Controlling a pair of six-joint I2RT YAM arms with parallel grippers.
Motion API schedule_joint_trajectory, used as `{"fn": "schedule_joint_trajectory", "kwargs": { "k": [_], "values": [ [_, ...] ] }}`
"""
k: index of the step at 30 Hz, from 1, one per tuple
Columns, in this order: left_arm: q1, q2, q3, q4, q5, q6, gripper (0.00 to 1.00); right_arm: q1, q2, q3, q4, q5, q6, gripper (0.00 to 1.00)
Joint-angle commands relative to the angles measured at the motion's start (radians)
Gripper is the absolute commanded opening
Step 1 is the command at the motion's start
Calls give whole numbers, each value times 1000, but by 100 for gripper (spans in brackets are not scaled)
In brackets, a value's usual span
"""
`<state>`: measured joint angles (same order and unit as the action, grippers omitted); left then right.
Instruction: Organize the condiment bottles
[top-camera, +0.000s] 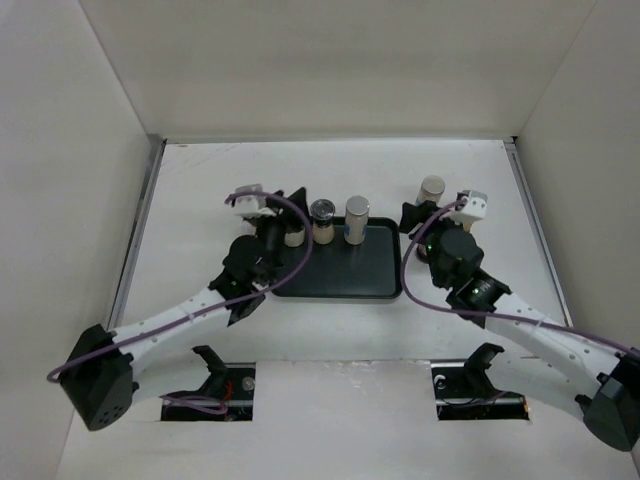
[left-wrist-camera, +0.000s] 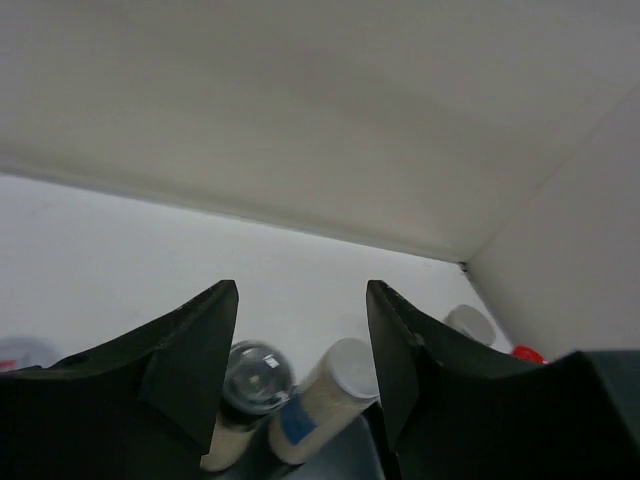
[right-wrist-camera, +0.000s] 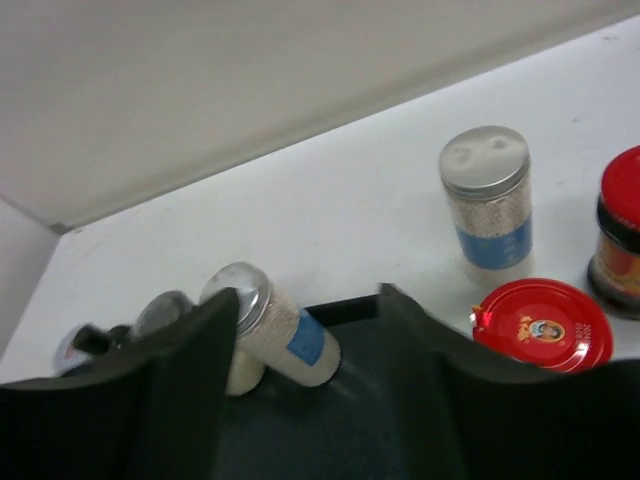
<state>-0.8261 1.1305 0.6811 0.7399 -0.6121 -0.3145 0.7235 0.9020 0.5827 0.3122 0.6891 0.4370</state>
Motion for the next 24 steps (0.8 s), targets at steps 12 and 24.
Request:
{"fn": "schedule_joint_trajectory", "kwargs": {
  "k": [12,24],
  "values": [
    [164,-331,-489,29,-222,-244,59,-331,363,410,-226,-74,-133,98],
    [232,-250,-514,35,-169,-301,63,-468,612,557,-367,-287,-195,100]
  ]
}}
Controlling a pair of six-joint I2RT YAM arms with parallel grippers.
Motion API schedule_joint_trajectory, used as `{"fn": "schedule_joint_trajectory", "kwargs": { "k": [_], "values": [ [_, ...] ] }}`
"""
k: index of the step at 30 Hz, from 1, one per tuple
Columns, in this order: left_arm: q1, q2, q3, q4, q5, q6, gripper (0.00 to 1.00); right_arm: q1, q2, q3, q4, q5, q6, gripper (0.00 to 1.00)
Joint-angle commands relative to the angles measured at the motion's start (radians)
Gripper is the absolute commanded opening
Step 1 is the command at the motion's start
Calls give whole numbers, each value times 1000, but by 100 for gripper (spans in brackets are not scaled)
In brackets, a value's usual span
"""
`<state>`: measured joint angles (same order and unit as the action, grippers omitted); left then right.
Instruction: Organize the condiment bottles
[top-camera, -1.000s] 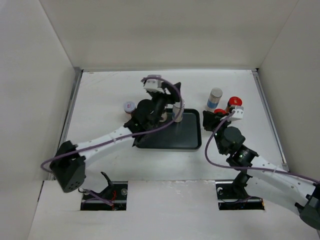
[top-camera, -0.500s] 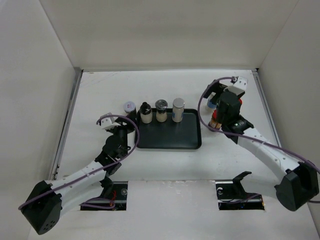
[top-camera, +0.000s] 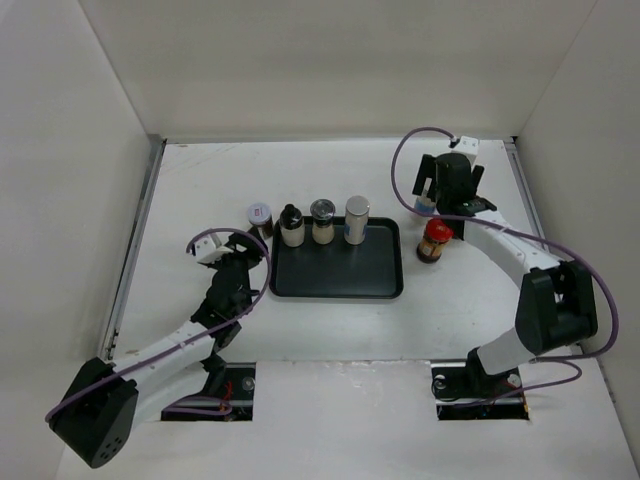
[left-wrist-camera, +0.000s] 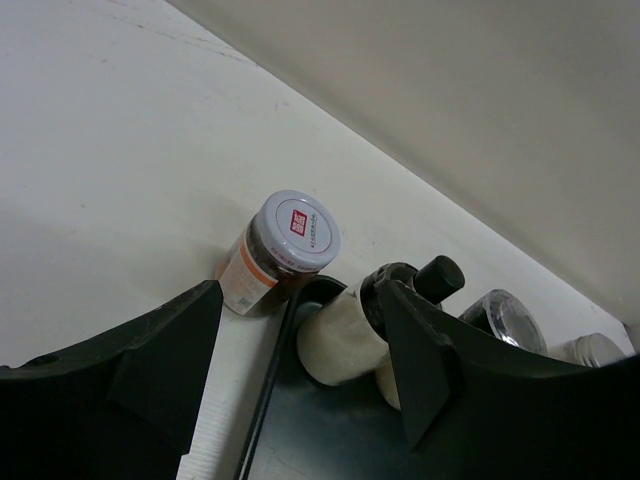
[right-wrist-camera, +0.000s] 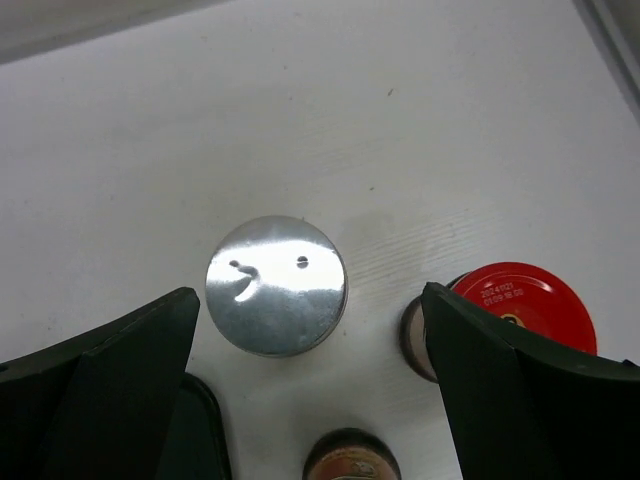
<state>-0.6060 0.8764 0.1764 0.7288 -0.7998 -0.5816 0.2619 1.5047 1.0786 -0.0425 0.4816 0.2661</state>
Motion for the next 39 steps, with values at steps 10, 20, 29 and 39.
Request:
{"fn": "schedule_joint_trajectory", "kwargs": {
  "k": [10,20,29,39],
  "values": [
    [27,33,-8,46,47,-47,65,-5,115,101,23,-109,-13,87],
    [54,9,-18,46,76,-49,68,79,-32,35,213,-8,-34,52],
    [67,41,-12,47,85,-52,69,236,-118,-49,191,8,-42,53],
    [79,38,-14,46,91,-52,70,317,-87,-121,210,2,-12,54]
  ]
}}
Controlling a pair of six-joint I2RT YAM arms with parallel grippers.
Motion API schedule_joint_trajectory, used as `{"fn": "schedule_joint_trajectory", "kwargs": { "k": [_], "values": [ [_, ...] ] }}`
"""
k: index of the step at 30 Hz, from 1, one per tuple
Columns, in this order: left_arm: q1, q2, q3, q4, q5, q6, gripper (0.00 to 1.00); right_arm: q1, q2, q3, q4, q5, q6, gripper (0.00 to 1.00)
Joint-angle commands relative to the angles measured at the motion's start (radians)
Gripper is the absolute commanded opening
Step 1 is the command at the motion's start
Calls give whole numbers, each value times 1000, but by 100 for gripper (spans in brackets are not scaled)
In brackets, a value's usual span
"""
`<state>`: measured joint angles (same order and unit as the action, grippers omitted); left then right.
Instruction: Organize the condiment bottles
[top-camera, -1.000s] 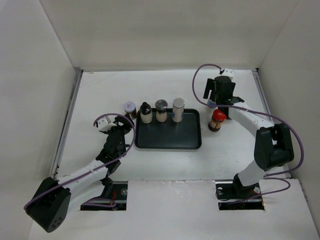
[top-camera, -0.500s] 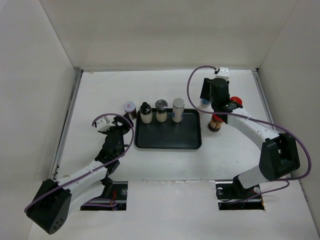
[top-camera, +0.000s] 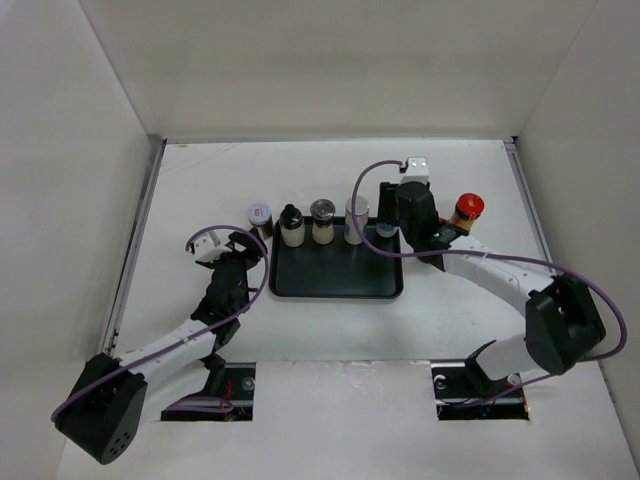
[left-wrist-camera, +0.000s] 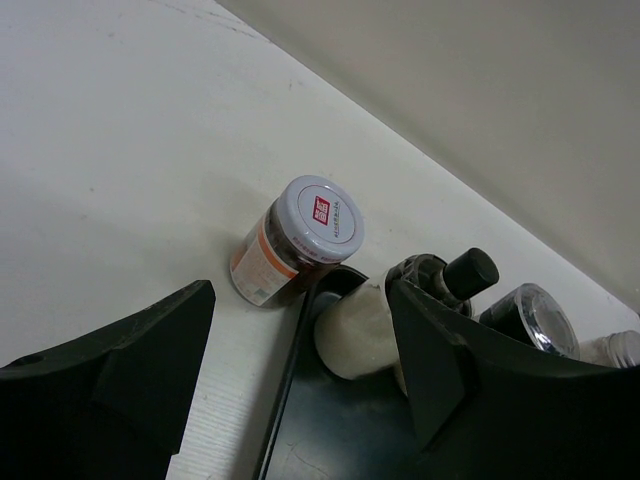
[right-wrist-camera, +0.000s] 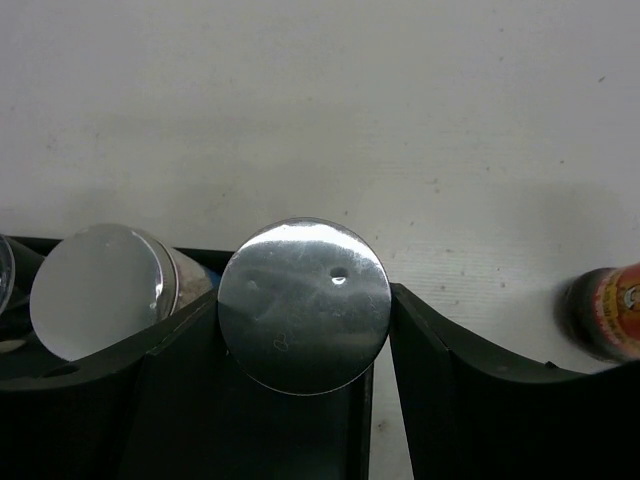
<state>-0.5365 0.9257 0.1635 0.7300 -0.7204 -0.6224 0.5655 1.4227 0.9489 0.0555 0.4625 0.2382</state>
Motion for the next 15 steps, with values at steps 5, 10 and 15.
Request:
{"fn": "schedule_joint_trajectory", "kwargs": {
  "k": [5,10,15],
  "values": [
    [17,-21,-1,36,15,-11,70,15,12,-30,135,-2,44,55],
    [30,-5,1,36,15,-11,70,15,36,-45,147,-7,65,62],
    [39,-5,2,36,1,-5,70,32,35,-50,155,14,75,84]
  ]
}}
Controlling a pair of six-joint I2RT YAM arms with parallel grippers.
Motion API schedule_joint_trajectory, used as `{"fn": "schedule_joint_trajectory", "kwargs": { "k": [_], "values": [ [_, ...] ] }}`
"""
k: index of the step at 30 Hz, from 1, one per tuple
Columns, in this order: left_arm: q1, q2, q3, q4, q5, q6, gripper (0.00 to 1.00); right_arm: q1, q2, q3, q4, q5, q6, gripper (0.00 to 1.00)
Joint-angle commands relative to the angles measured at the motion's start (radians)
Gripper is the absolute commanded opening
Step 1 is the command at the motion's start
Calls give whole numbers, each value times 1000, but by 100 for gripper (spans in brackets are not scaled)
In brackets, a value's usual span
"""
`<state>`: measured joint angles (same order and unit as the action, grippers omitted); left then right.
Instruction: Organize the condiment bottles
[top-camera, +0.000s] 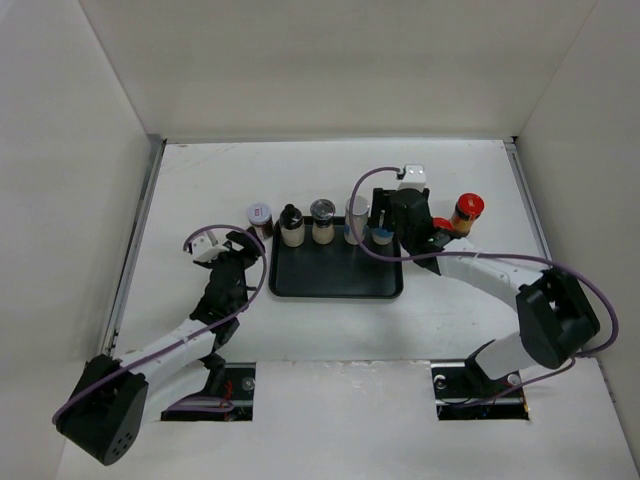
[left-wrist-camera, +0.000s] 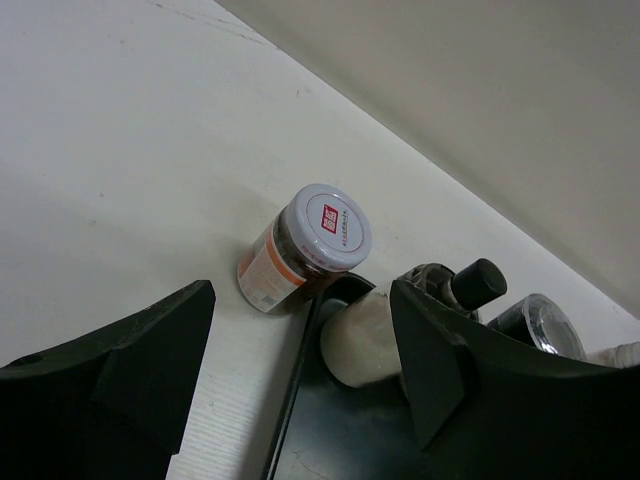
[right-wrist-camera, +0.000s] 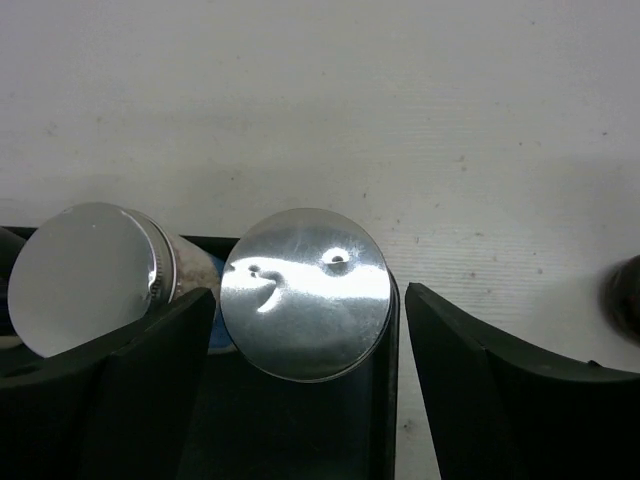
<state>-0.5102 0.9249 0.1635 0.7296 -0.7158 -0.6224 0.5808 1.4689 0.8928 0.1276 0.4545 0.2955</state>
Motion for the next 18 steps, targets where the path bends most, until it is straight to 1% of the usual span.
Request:
{"fn": "schedule_joint_trajectory", "kwargs": {
  "k": [1,5,8,11,13,16,18],
  "values": [
    [17,-4,2,33,-5,-5,70,17,-24,3,83,30,22,87],
    [25,-15,31,-30,-10,-11,70,17,-103,-21,89,72,40,95],
    [17,-26,106,-154,-27,-11,73,20,-194,-69,102,107,73,99],
    [11,-17,200,-297,-33,-13,76,32,-304,-167,155,122,108,100],
    [17,27,269,-364,-24,-11,79,73,-372,-225,159,138,139,100],
    [42,141,396,-468,19,1,81,118,-449,-311,178,174,156,100],
    [65,213,462,-519,53,7,81,135,-502,-376,222,190,159,100]
  ]
}}
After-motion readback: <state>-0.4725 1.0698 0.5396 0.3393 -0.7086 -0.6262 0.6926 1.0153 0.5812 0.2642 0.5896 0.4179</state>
